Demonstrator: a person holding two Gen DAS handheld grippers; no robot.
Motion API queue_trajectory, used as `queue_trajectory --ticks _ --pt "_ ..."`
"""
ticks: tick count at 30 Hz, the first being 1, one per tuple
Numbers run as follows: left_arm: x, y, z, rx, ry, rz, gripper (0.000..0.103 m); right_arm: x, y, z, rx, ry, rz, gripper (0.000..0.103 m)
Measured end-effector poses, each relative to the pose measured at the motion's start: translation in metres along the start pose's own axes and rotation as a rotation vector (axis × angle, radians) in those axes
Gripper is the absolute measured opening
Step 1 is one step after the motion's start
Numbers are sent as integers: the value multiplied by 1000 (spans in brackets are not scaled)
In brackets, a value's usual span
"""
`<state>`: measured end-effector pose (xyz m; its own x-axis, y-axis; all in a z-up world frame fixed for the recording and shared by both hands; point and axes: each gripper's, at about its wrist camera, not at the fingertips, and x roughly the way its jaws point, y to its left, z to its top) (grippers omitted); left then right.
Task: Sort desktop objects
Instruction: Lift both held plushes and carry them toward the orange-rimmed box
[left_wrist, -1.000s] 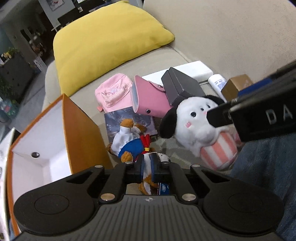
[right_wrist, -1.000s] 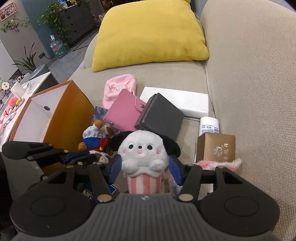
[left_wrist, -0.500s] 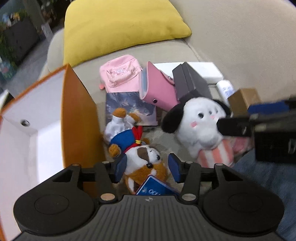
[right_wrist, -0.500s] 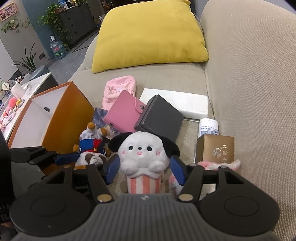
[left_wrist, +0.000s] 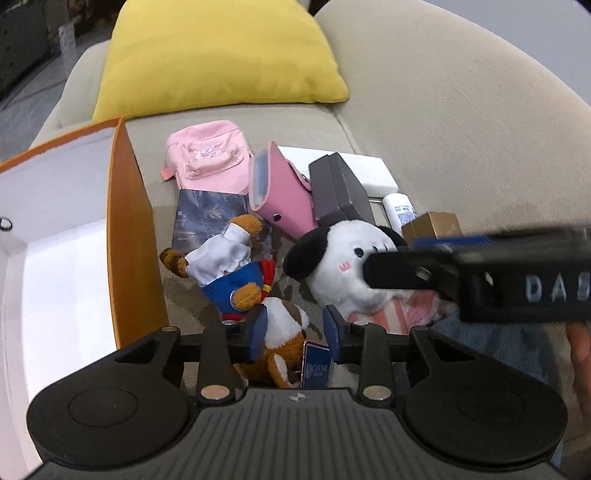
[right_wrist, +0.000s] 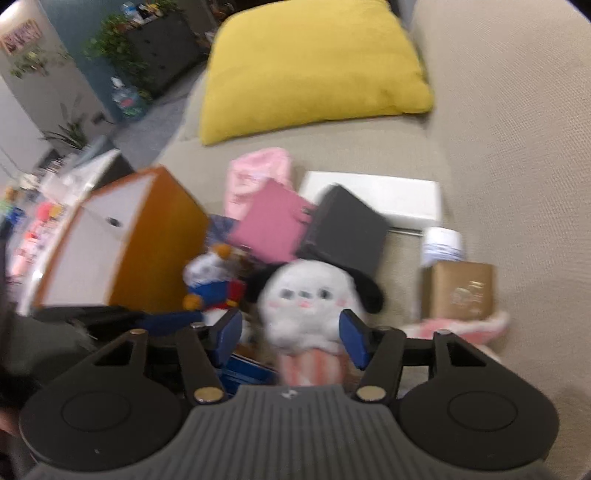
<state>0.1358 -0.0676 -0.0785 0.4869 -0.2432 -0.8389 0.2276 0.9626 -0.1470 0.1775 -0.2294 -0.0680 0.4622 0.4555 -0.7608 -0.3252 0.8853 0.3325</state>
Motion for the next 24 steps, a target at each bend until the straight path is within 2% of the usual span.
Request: queue_trajectory --ticks 2,4,6,10,15,17,18,19,21,22,23,24 --pt "-1 2 -1 -1 -4 -5 38 7 10 4 -20 29 29 51" --pt "0 7 2 -8 -4 -26 38 17 18 7 -27 66 45 40" --pt "1 10 3 -4 2 -58 38 29 23 8 -30 105 61 36" --pt "1 9 -1 43 -9 -81 38 48 23 12 4 153 91 36" --pt "3 11 0 40 -9 -128 38 68 31 25 -22 183 111 37" --pt "3 12 1 36 -4 -133 38 77 31 25 -17 204 101 33" --pt "3 12 2 34 0 -125 38 80 28 25 -3 209 110 29" --pt "0 12 2 33 3 -118 38 81 25 25 17 211 136 18" --pt "-4 8 2 34 9 -76 39 80 21 24 45 212 160 15" --pt "-5 4 2 47 16 -30 42 78 21 24 41 204 152 15" --pt "-6 2 1 54 18 11 48 77 21 23 39 198 149 15" --pt "-7 0 1 55 14 17 49 75 20 23 46 196 149 14"
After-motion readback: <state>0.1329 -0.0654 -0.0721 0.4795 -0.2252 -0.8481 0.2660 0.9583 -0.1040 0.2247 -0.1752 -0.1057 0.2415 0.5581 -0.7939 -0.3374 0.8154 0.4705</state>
